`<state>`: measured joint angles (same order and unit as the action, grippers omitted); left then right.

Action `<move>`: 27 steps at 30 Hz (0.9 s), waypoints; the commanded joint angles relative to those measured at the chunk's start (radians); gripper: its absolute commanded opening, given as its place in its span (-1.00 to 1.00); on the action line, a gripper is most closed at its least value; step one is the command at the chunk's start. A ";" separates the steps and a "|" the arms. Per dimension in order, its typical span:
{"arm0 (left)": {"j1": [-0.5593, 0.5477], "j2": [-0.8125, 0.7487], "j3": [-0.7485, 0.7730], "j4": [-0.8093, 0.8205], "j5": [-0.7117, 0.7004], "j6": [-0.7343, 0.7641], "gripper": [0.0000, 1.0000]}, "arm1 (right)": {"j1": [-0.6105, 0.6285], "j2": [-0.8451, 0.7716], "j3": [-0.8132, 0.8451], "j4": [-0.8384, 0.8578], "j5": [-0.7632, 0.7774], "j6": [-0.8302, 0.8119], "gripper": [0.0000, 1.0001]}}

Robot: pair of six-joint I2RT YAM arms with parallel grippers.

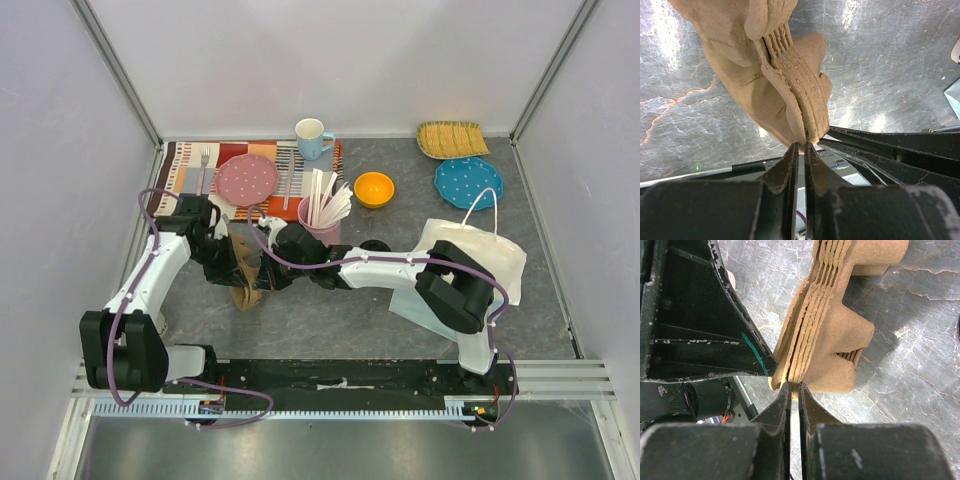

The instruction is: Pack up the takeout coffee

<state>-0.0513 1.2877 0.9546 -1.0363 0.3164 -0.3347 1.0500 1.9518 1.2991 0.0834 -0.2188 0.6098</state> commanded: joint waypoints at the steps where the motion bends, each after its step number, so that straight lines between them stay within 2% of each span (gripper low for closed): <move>1: 0.033 0.027 0.035 -0.005 -0.211 0.042 -0.77 | -0.016 0.052 -0.050 -0.208 0.085 -0.042 -1.00; 5: 0.033 0.027 0.055 -0.030 -0.237 0.069 -0.95 | -0.015 0.055 -0.049 -0.208 0.082 -0.041 -1.00; 19: 0.033 0.007 0.101 -0.076 -0.171 0.112 -0.95 | -0.015 0.050 -0.043 -0.203 0.058 -0.053 -1.00; 23: 0.033 0.010 0.079 -0.056 -0.123 0.129 -0.96 | -0.015 0.019 -0.069 -0.110 -0.005 -0.061 -1.00; 27: 0.033 -0.001 0.056 -0.038 -0.106 0.131 -0.95 | -0.016 0.003 -0.050 -0.091 -0.053 -0.074 -0.84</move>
<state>-0.0269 1.3045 1.0092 -1.1057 0.2630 -0.2672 1.0382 1.9621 1.2381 0.0055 -0.2348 0.5709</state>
